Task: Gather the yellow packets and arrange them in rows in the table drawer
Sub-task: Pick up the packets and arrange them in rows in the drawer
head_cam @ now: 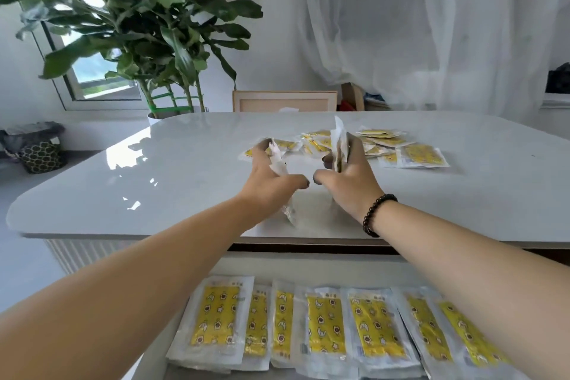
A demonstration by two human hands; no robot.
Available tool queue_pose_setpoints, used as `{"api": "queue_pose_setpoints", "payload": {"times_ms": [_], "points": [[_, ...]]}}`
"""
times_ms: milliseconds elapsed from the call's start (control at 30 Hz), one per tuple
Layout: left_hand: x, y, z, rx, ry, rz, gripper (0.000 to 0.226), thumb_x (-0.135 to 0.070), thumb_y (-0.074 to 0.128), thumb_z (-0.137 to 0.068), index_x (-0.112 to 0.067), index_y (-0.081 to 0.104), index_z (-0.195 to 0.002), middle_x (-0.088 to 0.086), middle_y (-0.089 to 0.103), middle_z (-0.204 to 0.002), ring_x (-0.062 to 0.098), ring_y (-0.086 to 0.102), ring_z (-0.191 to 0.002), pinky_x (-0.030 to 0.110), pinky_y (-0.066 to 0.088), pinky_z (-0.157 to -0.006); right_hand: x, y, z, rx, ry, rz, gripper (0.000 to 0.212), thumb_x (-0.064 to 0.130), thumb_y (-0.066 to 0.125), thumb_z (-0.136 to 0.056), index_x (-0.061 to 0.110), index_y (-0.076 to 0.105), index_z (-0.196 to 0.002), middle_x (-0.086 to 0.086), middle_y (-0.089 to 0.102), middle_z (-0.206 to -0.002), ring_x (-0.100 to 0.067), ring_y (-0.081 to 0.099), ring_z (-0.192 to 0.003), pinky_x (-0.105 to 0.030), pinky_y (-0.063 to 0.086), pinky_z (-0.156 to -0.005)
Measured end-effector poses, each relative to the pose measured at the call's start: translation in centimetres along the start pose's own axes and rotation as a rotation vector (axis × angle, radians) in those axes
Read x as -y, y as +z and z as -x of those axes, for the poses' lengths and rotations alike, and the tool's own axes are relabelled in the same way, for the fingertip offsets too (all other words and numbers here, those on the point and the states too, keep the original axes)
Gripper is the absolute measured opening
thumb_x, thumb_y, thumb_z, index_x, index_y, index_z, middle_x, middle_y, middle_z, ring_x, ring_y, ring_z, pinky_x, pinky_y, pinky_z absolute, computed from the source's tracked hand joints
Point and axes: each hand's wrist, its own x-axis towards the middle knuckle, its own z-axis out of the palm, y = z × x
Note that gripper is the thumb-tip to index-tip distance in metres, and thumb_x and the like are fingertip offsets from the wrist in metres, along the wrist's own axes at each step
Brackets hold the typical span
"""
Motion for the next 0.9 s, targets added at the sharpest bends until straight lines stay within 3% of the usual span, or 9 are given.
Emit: {"api": "queue_pose_setpoints", "payload": {"times_ms": [67, 167, 267, 400, 467, 567, 667, 800, 900], "points": [[0.5, 0.1, 0.6, 0.027, -0.004, -0.076, 0.085, -0.026, 0.071, -0.053, -0.030, 0.026, -0.125, 0.008, 0.049, -0.125, 0.020, 0.056, -0.110, 0.038, 0.051, -0.092, -0.8, -0.1, 0.4, 0.088, -0.004, 0.087, 0.051, 0.002, 0.070, -0.073, 0.019, 0.038, -0.110, -0.007, 0.047, -0.093, -0.021, 0.052, -0.089, -0.021, 0.043, -0.072], [0.3, -0.1, 0.9, -0.019, 0.003, -0.081, 0.066, -0.023, 0.063, -0.052, -0.018, 0.040, -0.113, 0.003, 0.054, -0.101, 0.020, 0.057, -0.096, 0.039, 0.051, -0.089, -1.3, -0.3, 0.5, 0.098, 0.001, 0.148, 0.065, 0.010, 0.076, -0.072, 0.023, 0.038, -0.122, 0.009, 0.053, -0.099, -0.016, 0.057, -0.099, -0.025, 0.048, -0.082], [-1.1, -0.6, 0.9, -0.061, 0.046, 0.044, 0.048, -0.015, 0.054, -0.054, -0.013, 0.047, -0.102, 0.004, 0.052, -0.085, 0.028, 0.059, -0.091, 0.036, 0.046, -0.078, -0.7, -0.6, 0.1, -0.050, -0.070, 0.125, 0.046, 0.014, 0.074, -0.073, 0.021, 0.043, -0.107, 0.002, 0.058, -0.092, -0.014, 0.060, -0.083, -0.021, 0.050, -0.071], [-2.4, -1.0, 0.6, -0.052, 0.152, -0.033, 0.050, -0.019, 0.057, -0.060, -0.018, 0.047, -0.109, 0.003, 0.059, -0.094, 0.026, 0.058, -0.090, 0.036, 0.048, -0.078, -0.6, -0.6, 0.1, -0.093, -0.163, -0.001, 0.055, 0.011, 0.074, -0.075, 0.019, 0.041, -0.118, 0.004, 0.054, -0.090, -0.010, 0.056, -0.076, -0.009, 0.046, -0.063], [-1.8, -0.7, 1.1, -0.028, 0.175, -0.131, 0.058, -0.023, 0.062, -0.063, -0.023, 0.042, -0.118, 0.002, 0.060, -0.105, 0.022, 0.057, -0.095, 0.034, 0.049, -0.080, -1.2, -0.3, 0.6, -0.045, -0.155, -0.008, 0.066, 0.009, 0.077, -0.073, 0.019, 0.037, -0.124, 0.007, 0.050, -0.091, -0.013, 0.057, -0.084, -0.013, 0.048, -0.071], [-0.1, 0.1, 1.8, 0.048, 0.200, -0.292, 0.073, -0.016, 0.070, -0.076, -0.020, 0.033, -0.138, -0.005, 0.051, -0.117, 0.013, 0.050, -0.102, 0.012, 0.039, -0.071, -1.6, -0.3, 0.7, -0.030, -0.137, -0.019, 0.057, 0.003, 0.075, -0.072, 0.023, 0.038, -0.110, 0.001, 0.046, -0.089, -0.028, 0.055, -0.083, -0.028, 0.052, -0.073], [-0.2, 0.1, 1.6, -0.003, 0.167, -0.241, 0.072, -0.021, 0.065, -0.076, -0.020, 0.035, -0.141, -0.006, 0.046, -0.117, 0.011, 0.045, -0.103, 0.019, 0.034, -0.082, -1.1, -0.5, 0.5, -0.015, -0.144, 0.006, 0.046, -0.001, 0.069, -0.074, 0.016, 0.039, -0.105, -0.006, 0.044, -0.092, -0.024, 0.049, -0.075, -0.019, 0.046, -0.062], [-1.7, -0.1, 0.9, -0.104, 0.217, 0.095, 0.066, -0.022, 0.055, -0.062, -0.019, 0.044, -0.127, -0.003, 0.056, -0.095, 0.013, 0.052, -0.078, 0.028, 0.043, -0.075, 0.4, -1.1, -0.2, -0.030, -0.180, -0.110, 0.044, -0.006, 0.062, -0.079, 0.014, 0.038, -0.110, -0.007, 0.039, -0.092, -0.014, 0.040, -0.069, -0.008, 0.038, -0.052], [-1.0, 0.2, 1.4, -0.105, 0.274, 0.025, 0.072, -0.021, 0.057, -0.064, -0.025, 0.036, -0.132, 0.000, 0.054, -0.111, 0.018, 0.057, -0.093, 0.033, 0.046, -0.084, -0.4, -1.0, -0.2, -0.002, -0.155, -0.114, 0.054, -0.005, 0.066, -0.078, 0.013, 0.036, -0.119, -0.006, 0.042, -0.095, -0.015, 0.047, -0.075, -0.011, 0.044, -0.064]]}}
